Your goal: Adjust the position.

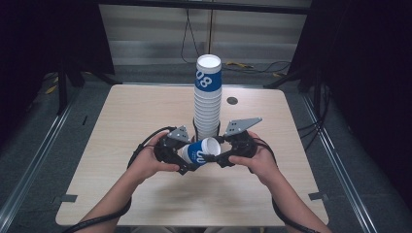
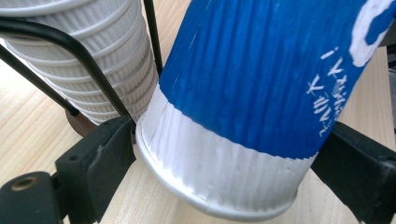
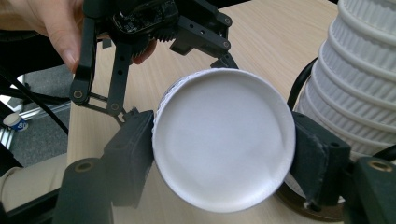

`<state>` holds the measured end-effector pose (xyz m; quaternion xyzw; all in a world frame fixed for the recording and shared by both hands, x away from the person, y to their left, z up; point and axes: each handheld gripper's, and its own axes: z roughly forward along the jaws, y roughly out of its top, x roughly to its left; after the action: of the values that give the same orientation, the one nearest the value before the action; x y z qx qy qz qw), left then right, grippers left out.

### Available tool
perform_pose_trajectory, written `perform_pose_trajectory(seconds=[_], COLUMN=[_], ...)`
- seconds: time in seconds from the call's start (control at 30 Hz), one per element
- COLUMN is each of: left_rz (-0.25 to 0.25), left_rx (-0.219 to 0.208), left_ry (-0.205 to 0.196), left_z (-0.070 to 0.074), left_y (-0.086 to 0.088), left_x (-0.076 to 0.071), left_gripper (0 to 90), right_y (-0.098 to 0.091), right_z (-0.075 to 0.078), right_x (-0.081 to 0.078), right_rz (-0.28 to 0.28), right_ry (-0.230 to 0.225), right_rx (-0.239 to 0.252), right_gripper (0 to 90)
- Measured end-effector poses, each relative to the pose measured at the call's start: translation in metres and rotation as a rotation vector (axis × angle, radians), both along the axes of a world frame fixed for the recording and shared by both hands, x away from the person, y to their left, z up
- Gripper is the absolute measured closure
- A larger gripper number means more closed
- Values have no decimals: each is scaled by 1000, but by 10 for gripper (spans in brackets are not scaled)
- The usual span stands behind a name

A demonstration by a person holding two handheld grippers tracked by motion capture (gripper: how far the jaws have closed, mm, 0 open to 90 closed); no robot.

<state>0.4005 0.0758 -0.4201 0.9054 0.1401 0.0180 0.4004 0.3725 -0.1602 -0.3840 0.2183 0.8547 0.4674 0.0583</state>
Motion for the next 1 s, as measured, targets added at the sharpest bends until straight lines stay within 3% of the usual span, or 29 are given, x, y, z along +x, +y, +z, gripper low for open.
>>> perform_pose_trajectory(seconds=[0.13,0.2,0.43,0.67,0.77,0.87,1.0], left_rz=[-12,-10,-14,-11,-18,-11,-16], left_rx=[-12,4,-16,-5,18,-3,17], left_ry=[17,19,14,14,9,7,11], left_z=[-1,0,1,3,3,1,1], left_y=[-1,-1,-2,-2,-2,-2,-1], left_x=[0,0,0,-1,-1,-2,-2], left_gripper=[92,114,136,159,177,192,202], right_y=[1,1,-1,-2,-3,-4,-4], right_z=[0,0,0,-2,-4,-6,-8], right_x=[0,0,0,-1,-1,-2,-2], right_rz=[7,6,2,-4,-5,-8,-8], right_ry=[-2,-3,-5,1,7,9,12], right_rx=[7,1,18,27,27,34,41], right_gripper=[289,289,289,289,290,289,288])
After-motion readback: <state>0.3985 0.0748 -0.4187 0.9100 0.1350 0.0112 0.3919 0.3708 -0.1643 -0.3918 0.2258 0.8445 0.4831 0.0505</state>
